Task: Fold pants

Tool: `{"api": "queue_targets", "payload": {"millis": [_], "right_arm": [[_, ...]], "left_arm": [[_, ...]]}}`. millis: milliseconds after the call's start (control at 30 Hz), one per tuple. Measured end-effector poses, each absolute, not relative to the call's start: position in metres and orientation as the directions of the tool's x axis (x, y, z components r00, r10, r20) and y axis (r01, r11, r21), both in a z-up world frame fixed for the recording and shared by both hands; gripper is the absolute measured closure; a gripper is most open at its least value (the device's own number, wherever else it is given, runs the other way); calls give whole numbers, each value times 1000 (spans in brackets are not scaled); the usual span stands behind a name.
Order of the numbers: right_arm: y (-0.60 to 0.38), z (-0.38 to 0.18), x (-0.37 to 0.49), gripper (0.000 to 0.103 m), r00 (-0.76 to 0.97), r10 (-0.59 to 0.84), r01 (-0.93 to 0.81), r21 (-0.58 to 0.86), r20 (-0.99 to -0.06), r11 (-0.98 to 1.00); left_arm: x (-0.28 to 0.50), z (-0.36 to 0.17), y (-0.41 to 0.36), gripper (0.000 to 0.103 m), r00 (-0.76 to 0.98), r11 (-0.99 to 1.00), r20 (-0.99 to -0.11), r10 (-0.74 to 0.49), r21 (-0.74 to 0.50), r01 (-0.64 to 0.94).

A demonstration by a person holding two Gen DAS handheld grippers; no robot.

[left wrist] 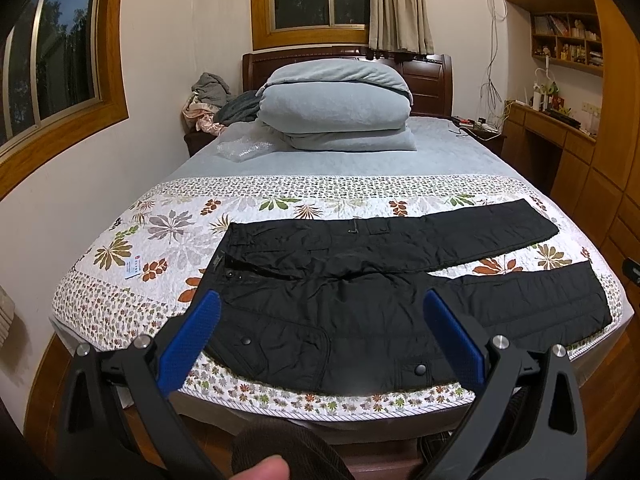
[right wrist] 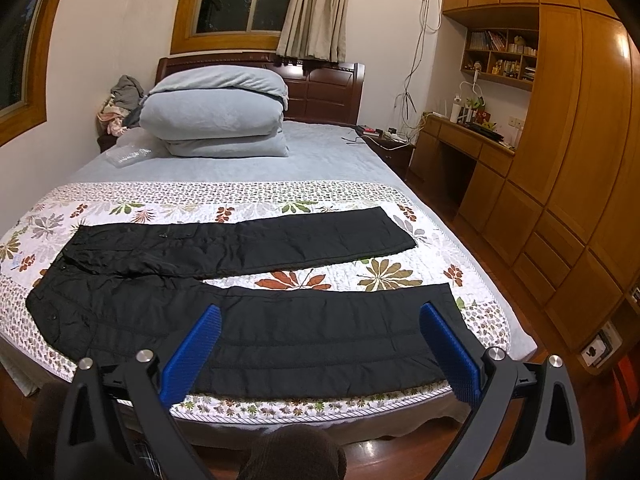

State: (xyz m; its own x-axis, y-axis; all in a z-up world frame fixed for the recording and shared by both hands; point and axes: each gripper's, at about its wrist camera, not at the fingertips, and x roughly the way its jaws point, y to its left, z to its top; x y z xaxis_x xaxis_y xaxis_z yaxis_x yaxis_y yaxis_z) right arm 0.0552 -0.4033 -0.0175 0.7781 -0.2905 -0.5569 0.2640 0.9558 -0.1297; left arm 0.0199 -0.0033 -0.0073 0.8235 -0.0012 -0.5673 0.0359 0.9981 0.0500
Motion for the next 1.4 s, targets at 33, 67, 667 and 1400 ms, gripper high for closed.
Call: {"api": "queue_targets", "payload": {"millis": [33,67,667,1400], "right_arm": [[-403,-18,55,3,778,-289,263,-129,-558,956],[-403,-17,56,3,778,-287,261,-128,-559,957],[-401,-13,52,3,789,-286,258,-128,-544,958],[-399,-13,51,3,788,-286,257,-130,-545,958]], "left_arm": [[20,-7,-3,2,823,998,-568,-1,51,36],[20,-8,-3,2,823,998,-568,-1,50,36],[16,-2,-3,2,832,998,-554,-5,49,39],[15,-3,-4,2,833,998,-553,-5,52,40]]}}
